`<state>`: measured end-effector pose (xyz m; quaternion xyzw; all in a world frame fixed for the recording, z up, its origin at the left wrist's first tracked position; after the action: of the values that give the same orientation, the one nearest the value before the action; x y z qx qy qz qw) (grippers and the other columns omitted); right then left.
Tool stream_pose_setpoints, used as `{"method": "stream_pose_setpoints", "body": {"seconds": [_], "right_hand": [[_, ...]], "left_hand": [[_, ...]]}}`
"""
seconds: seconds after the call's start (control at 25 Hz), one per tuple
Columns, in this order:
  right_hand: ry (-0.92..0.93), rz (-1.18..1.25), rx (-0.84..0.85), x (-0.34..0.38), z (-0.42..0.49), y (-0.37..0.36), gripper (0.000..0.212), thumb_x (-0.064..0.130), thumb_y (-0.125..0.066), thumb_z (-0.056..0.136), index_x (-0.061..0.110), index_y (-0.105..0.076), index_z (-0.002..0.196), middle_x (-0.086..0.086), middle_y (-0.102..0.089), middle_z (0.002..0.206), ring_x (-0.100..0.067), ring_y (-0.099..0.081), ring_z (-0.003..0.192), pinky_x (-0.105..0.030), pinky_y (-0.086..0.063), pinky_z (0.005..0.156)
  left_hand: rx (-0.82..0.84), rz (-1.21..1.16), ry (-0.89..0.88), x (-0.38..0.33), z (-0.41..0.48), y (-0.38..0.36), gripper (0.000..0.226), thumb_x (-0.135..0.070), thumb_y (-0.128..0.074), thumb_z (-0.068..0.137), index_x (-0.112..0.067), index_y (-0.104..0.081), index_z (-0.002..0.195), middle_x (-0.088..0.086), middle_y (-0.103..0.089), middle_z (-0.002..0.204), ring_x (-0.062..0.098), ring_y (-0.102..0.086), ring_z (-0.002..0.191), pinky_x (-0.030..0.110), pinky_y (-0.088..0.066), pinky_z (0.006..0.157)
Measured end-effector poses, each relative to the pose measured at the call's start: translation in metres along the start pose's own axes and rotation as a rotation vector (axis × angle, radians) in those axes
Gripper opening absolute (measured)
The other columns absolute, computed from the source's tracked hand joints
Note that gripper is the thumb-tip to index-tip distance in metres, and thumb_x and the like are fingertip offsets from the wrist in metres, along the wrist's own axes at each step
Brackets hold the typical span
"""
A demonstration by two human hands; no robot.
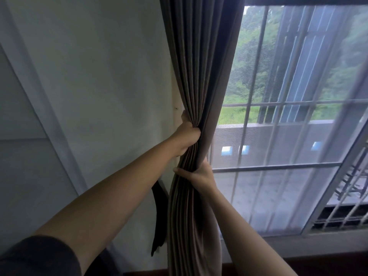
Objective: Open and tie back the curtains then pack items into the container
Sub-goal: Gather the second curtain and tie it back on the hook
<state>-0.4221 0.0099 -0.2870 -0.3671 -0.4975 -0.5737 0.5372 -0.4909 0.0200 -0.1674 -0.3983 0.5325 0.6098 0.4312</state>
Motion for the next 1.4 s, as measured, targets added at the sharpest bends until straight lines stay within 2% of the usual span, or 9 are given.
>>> {"method": "stream_pose_setpoints", "body": {"seconds": [0.2, 0.4, 0.52, 0.68, 0.84, 1.04, 1.16, 1.28, 1.4], "right_hand": [[-0.048, -0.108, -0.164, 0.012, -0.006, -0.012, 0.062, 0.04, -0.078, 0.063, 0.024, -0.05, 0.117, 0.012, -0.059, 0.095, -0.01, -0.059, 0.089, -0.026, -0.045, 0.072], [-0.133, -0.113, -0.172, 0.016, -0.008, -0.019, 0.06, 0.014, -0.057, 0.071, 0.023, -0.041, 0.128, 0.003, -0.06, 0.092, -0.025, -0.061, 0.09, -0.031, -0.046, 0.073], [-0.081, -0.119, -0.141, 0.018, -0.009, -0.022, 0.064, 0.013, -0.055, 0.073, 0.023, -0.037, 0.134, 0.003, -0.061, 0.104, -0.024, -0.061, 0.097, -0.036, -0.05, 0.08], [-0.025, -0.121, -0.087, 0.021, -0.01, -0.02, 0.068, 0.023, -0.067, 0.07, 0.024, -0.04, 0.132, 0.018, -0.055, 0.096, -0.014, -0.06, 0.094, -0.029, -0.047, 0.075], [-0.097, -0.094, -0.097, 0.026, -0.006, -0.012, 0.083, 0.055, -0.066, 0.049, 0.024, -0.045, 0.122, 0.004, -0.066, 0.096, -0.018, -0.063, 0.09, -0.036, -0.053, 0.078], [-0.135, -0.204, -0.109, 0.029, 0.003, -0.016, 0.036, 0.039, -0.057, 0.08, 0.017, -0.058, 0.108, 0.0, -0.063, 0.081, -0.026, -0.064, 0.088, -0.031, -0.046, 0.068], [-0.172, -0.249, -0.095, 0.029, 0.007, -0.018, 0.036, 0.038, -0.051, 0.084, 0.014, -0.058, 0.11, -0.008, -0.065, 0.091, -0.03, -0.062, 0.089, -0.035, -0.049, 0.073], [-0.167, -0.255, -0.112, 0.028, 0.008, -0.021, 0.034, 0.035, -0.051, 0.085, 0.013, -0.059, 0.11, -0.003, -0.06, 0.086, -0.03, -0.061, 0.09, -0.035, -0.049, 0.073], [-0.143, -0.248, -0.158, 0.024, 0.012, -0.016, 0.035, 0.036, -0.054, 0.084, 0.012, -0.061, 0.108, -0.007, -0.063, 0.094, -0.032, -0.061, 0.094, -0.035, -0.048, 0.074]], "left_hand": [[0.064, -0.02, 0.046, -0.002, -0.004, 0.0, 0.078, -0.003, -0.056, 0.064, -0.009, -0.025, 0.134, 0.008, -0.05, 0.097, 0.017, -0.055, 0.084, 0.026, -0.049, 0.061], [0.042, 0.125, 0.019, -0.003, -0.006, 0.003, 0.095, -0.022, -0.081, 0.064, -0.016, -0.02, 0.136, 0.002, -0.054, 0.116, 0.019, -0.056, 0.104, 0.03, -0.051, 0.088], [-0.18, 0.304, -0.017, -0.007, -0.011, 0.01, 0.096, -0.037, -0.08, 0.068, -0.014, -0.021, 0.14, 0.002, -0.057, 0.118, 0.022, -0.06, 0.102, 0.027, -0.049, 0.082], [-0.357, 0.329, -0.023, -0.007, -0.013, 0.017, 0.074, -0.03, -0.071, 0.077, -0.013, -0.03, 0.137, 0.009, -0.059, 0.118, 0.031, -0.061, 0.103, 0.033, -0.051, 0.085], [-0.351, 0.23, 0.013, -0.007, -0.012, 0.017, 0.058, -0.021, -0.063, 0.083, -0.015, -0.035, 0.133, 0.011, -0.059, 0.119, 0.032, -0.06, 0.105, 0.033, -0.049, 0.087], [-0.237, 0.132, 0.018, -0.001, -0.008, 0.018, 0.074, -0.027, -0.072, 0.078, -0.017, -0.028, 0.136, 0.004, -0.055, 0.125, 0.025, -0.057, 0.11, 0.031, -0.047, 0.09], [-0.142, 0.04, 0.005, 0.008, -0.003, 0.024, 0.092, -0.029, -0.081, 0.068, -0.018, -0.025, 0.14, 0.001, -0.053, 0.13, 0.02, -0.054, 0.116, 0.035, -0.045, 0.101], [0.007, -0.067, -0.051, 0.013, -0.003, 0.03, 0.104, -0.042, -0.084, 0.056, -0.02, -0.029, 0.142, -0.003, -0.055, 0.132, 0.014, -0.054, 0.12, 0.032, -0.044, 0.104], [0.086, -0.316, -0.1, 0.034, -0.022, 0.041, 0.082, -0.05, -0.063, 0.081, -0.023, -0.023, 0.148, -0.007, -0.039, 0.146, 0.008, -0.041, 0.131, 0.025, -0.034, 0.107]]}}
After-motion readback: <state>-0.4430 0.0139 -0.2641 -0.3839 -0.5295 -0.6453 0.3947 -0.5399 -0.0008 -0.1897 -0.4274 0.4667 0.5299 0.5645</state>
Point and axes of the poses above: each hand's wrist, its own z-axis towards the middle knuckle, its own y-axis out of the back of the hand, x = y × z, the point moved 6 cm from there along z, towards the middle knuckle
